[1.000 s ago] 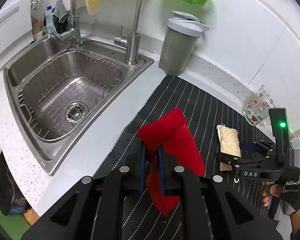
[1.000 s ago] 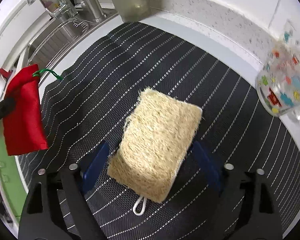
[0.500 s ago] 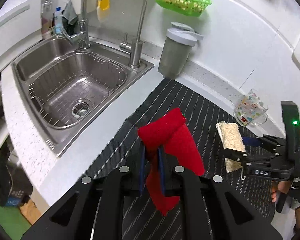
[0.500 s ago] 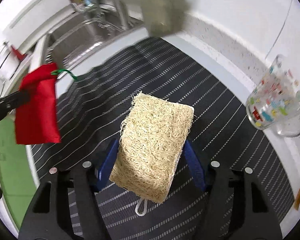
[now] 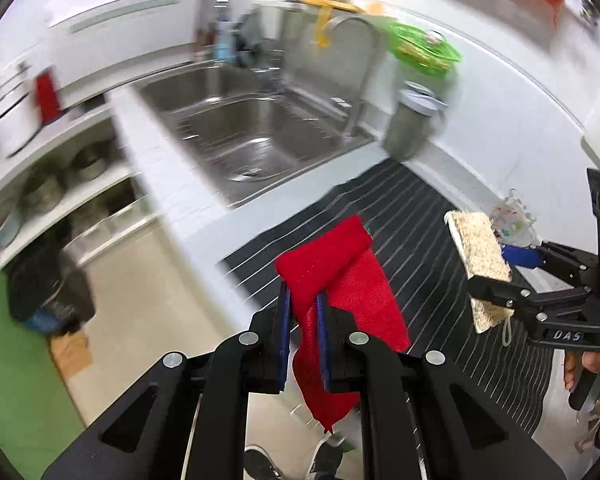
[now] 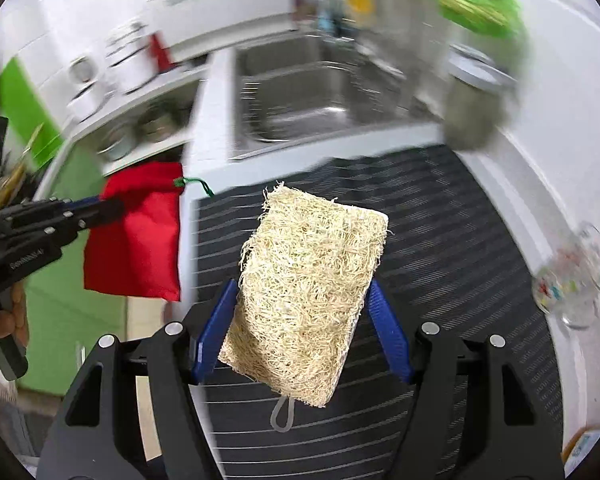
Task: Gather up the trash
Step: 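Carry the red bag and loofah to the wastebasket and release both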
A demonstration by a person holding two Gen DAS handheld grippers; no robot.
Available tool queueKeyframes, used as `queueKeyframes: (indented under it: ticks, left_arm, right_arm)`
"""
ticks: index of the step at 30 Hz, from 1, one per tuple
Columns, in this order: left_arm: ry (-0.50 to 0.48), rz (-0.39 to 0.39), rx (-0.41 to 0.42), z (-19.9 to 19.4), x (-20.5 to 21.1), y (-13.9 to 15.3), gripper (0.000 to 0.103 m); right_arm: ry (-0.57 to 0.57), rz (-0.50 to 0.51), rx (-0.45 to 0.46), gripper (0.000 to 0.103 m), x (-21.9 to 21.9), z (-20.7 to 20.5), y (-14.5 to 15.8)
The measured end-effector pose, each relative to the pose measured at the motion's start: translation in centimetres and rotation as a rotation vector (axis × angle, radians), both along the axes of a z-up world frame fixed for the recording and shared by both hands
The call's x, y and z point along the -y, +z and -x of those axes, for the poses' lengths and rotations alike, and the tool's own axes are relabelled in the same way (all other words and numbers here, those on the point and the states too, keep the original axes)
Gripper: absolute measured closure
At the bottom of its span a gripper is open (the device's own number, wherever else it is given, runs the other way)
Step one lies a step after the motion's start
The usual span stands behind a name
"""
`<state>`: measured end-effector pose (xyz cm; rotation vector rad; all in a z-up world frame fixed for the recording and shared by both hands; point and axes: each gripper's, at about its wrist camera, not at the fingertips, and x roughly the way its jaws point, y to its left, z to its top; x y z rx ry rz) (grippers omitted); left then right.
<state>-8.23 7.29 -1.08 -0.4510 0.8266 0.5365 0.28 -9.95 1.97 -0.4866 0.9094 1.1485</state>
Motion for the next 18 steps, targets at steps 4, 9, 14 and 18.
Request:
queueKeyframes:
  ticks: [4, 9, 14, 18]
  left_arm:
    - [0.105, -0.005, -0.014, 6.4, -0.7, 0.2, 0.091]
    - [0.242, -0.008, -0.026, 15.4, -2.0, 0.0, 0.091]
    - [0.338, -0.003, -0.05, 23.4, -3.5, -0.8, 0.091]
    - [0.391, 0.027, -0.059, 28.0, -5.8, -3.0, 0.091]
  right_arm:
    - [0.143, -0.032, -0.019, 0.037, -3.2, 5.9, 0.4]
    - [0.287, -0.045, -0.048, 0.037, -7.8, 13.7, 0.1]
    - [0.375, -0.034, -0.075, 0.037, -13.0, 21.4, -0.9]
    - [0.423, -0.005, -0.07, 0.037, -16.3, 25.9, -2.5]
